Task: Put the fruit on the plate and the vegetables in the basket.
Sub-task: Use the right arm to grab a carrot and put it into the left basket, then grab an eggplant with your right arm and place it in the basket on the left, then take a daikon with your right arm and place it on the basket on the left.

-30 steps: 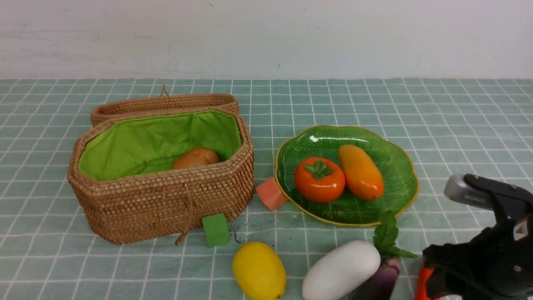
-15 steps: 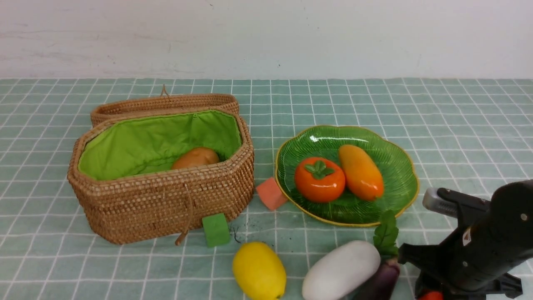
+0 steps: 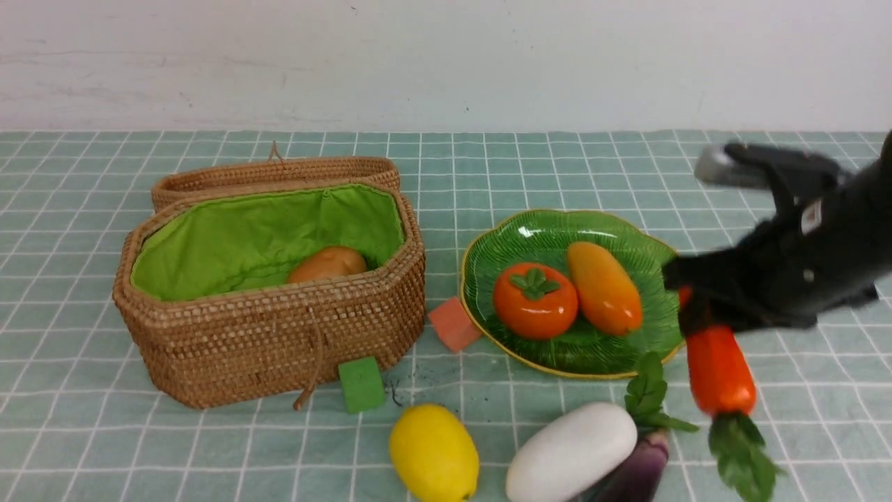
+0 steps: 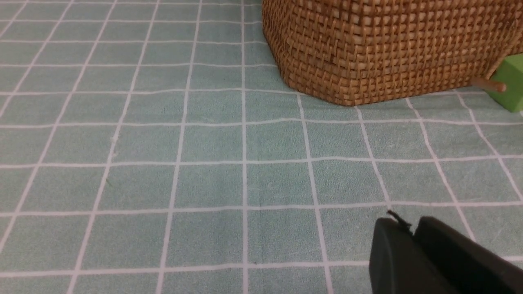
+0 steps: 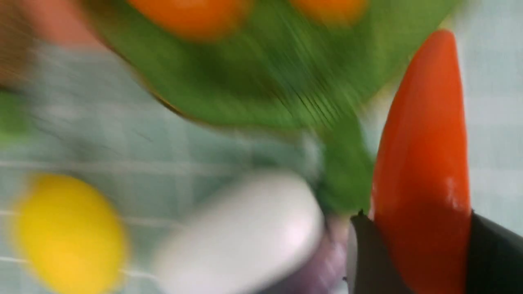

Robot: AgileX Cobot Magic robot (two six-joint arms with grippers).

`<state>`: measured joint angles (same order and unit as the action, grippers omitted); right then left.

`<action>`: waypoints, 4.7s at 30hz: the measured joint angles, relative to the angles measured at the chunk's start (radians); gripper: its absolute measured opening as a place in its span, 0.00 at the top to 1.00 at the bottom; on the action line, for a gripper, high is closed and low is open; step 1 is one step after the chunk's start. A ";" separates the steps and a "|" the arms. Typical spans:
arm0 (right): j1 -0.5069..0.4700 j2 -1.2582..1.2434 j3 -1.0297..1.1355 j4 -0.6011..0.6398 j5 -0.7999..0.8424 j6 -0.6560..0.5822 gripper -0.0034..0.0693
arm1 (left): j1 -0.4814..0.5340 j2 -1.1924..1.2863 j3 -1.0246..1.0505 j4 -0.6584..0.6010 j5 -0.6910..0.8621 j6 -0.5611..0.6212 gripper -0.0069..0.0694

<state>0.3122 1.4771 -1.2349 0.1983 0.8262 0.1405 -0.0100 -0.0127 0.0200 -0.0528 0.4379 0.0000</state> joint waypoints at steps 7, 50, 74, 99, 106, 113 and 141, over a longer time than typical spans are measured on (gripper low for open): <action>0.122 0.214 -0.406 0.265 -0.175 -0.318 0.57 | 0.000 0.000 0.000 0.000 0.000 0.000 0.80; 0.167 -0.020 -0.153 -0.155 0.164 0.217 0.16 | 0.002 0.000 0.000 0.000 0.000 0.000 0.76; 0.167 0.128 0.491 -0.131 -0.399 0.837 0.21 | 0.002 0.000 0.000 0.000 0.000 0.000 0.73; 0.171 -0.005 -0.038 -0.025 -0.199 0.242 0.56 | 0.002 0.000 0.000 0.000 -0.001 0.000 0.71; 0.270 0.317 -0.428 0.056 -0.521 -0.030 0.56 | 0.002 0.000 0.000 0.000 -0.001 0.000 0.71; 0.363 0.586 -0.687 0.061 -0.656 -0.108 0.56 | 0.002 0.000 0.000 0.000 -0.001 0.000 0.70; 0.356 0.172 -0.360 -0.204 0.250 -0.972 0.23 | 0.002 0.000 0.000 0.000 -0.001 0.000 0.67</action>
<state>0.6680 1.6488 -1.5944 -0.0055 1.0765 -0.8316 -0.0082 -0.0127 0.0203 -0.0528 0.4369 0.0000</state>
